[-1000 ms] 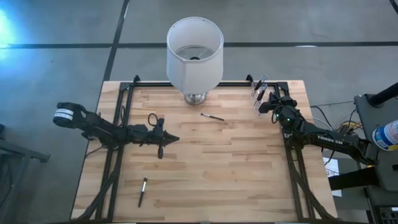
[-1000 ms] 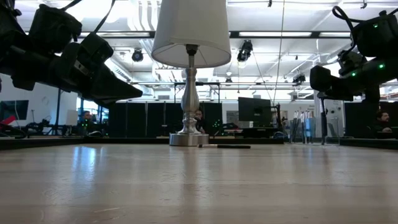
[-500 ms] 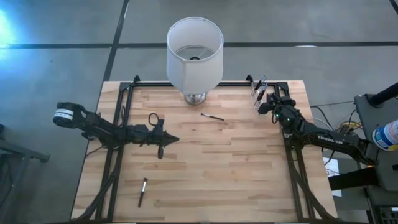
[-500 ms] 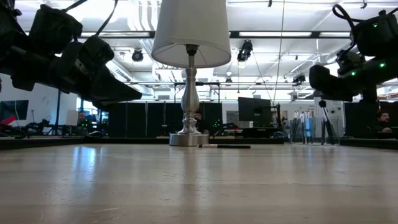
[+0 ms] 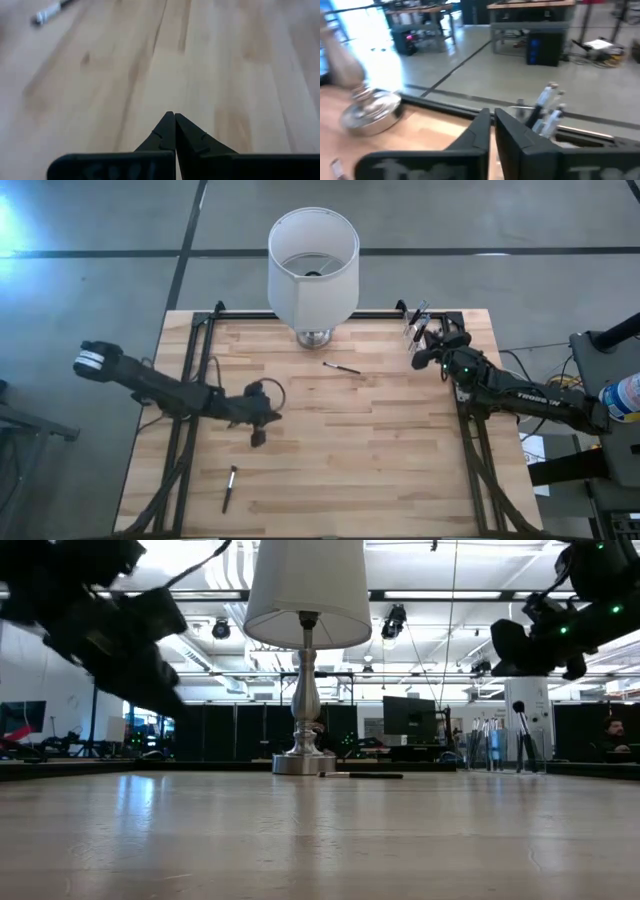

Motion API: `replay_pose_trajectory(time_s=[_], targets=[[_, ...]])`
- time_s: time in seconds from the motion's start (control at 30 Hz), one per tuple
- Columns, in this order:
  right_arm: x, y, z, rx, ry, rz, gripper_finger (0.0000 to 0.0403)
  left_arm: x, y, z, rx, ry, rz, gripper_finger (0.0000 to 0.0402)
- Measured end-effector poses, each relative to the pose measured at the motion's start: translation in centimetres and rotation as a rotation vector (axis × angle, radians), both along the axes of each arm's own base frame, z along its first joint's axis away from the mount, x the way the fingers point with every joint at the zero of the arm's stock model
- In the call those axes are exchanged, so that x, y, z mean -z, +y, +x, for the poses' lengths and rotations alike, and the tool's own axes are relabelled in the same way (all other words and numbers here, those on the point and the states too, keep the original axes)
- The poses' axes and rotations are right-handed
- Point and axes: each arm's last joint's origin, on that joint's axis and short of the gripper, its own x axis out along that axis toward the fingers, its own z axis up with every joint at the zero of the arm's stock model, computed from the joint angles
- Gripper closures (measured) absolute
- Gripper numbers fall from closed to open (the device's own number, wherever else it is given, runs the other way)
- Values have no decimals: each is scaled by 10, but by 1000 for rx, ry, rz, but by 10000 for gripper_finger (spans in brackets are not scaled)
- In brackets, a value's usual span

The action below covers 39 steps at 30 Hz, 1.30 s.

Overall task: Put items in baskets/containers
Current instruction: Put the powder brush into the transparent organizer

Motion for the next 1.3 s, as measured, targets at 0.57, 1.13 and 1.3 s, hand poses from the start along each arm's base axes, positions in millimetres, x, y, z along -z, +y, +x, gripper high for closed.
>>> replay_pose_trajectory(time_s=[0.57,1.13,1.3], targets=[[15,64,27,-287,82,-43,394,-45,-131,-43,-421,424,-264,367],[31,90,49,-403,170,-101,394,-7,-184,-41,-799,594,-501,293],[33,90,50,-404,187,-102,394,-15,-187,-40,-833,611,-481,293]])
